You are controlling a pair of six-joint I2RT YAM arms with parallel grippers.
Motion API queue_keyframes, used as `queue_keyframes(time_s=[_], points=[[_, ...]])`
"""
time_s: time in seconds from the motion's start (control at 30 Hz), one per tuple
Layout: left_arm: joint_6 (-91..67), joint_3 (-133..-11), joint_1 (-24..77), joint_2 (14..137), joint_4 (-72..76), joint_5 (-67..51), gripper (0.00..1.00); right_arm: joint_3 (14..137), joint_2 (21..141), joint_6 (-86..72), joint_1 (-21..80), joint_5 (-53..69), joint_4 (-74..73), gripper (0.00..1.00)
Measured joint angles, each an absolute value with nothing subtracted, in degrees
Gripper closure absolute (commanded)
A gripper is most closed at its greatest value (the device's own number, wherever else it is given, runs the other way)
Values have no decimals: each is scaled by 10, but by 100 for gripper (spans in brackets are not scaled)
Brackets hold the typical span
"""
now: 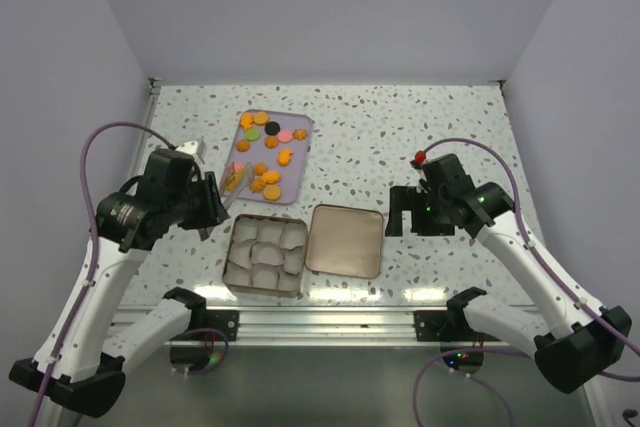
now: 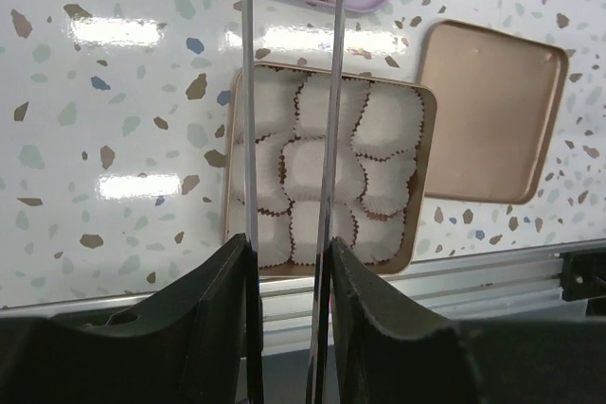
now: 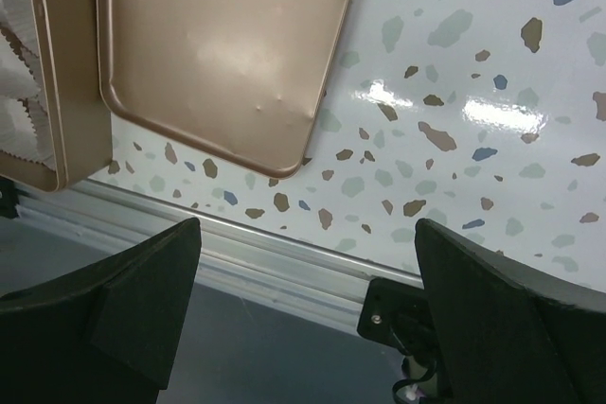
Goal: Pack the cookies
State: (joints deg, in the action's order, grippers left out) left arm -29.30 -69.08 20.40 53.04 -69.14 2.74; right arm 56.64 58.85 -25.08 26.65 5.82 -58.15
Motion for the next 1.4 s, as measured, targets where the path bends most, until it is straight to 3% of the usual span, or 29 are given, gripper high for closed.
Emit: queue_keyframes(time_s=[0.33, 0.7, 0.83, 1.4], points=[[-287, -625, 204, 383, -735, -62, 66, 540, 575, -259, 267, 73, -574, 1], [-284, -582, 204, 361, -760, -58, 65, 537, 556, -260, 267, 75, -574, 1], [-284, -579, 204, 365, -760, -43, 57, 532, 550, -260, 267, 75, -575, 1], [-284, -573, 204, 374, -760, -15, 49, 531, 550, -260, 267, 75, -576, 1]])
